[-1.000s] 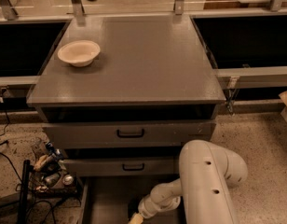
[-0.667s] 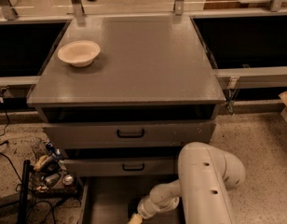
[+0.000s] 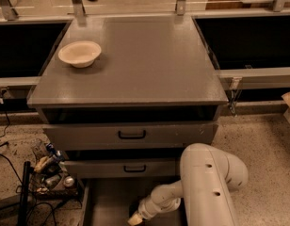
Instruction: Pick sponge from bottom drawer and place on counter
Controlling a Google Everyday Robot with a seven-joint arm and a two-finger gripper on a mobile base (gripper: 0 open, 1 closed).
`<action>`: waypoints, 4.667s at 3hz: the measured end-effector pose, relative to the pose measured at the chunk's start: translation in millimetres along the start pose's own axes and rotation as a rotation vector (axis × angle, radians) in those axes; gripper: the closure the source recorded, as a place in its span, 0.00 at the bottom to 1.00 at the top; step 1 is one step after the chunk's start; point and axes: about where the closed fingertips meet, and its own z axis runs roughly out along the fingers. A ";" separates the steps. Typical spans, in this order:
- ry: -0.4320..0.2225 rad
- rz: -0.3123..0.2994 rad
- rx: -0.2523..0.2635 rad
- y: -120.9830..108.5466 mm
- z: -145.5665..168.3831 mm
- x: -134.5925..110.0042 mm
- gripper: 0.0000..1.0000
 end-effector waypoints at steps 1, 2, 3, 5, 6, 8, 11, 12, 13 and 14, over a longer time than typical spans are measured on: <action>0.000 0.000 0.000 0.0 0.0 0.0 0.65; 0.000 0.000 0.000 0.0 0.0 0.0 0.88; 0.000 0.000 0.000 0.1 0.1 0.0 1.00; 0.013 0.003 -0.021 1.8 -14.0 -7.9 1.00; 0.021 -0.044 0.001 11.2 -49.8 -32.2 1.00; 0.028 -0.084 0.003 24.3 -80.7 -48.1 1.00; -0.034 -0.026 0.059 42.9 -168.2 -45.5 1.00; -0.022 -0.024 0.046 49.1 -167.9 -37.9 1.00; -0.023 0.011 0.020 41.8 -155.4 -34.8 1.00; -0.037 0.032 0.091 33.2 -196.4 -36.1 1.00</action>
Offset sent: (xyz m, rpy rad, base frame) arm 0.0000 0.0000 0.0000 0.0000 0.0000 0.0000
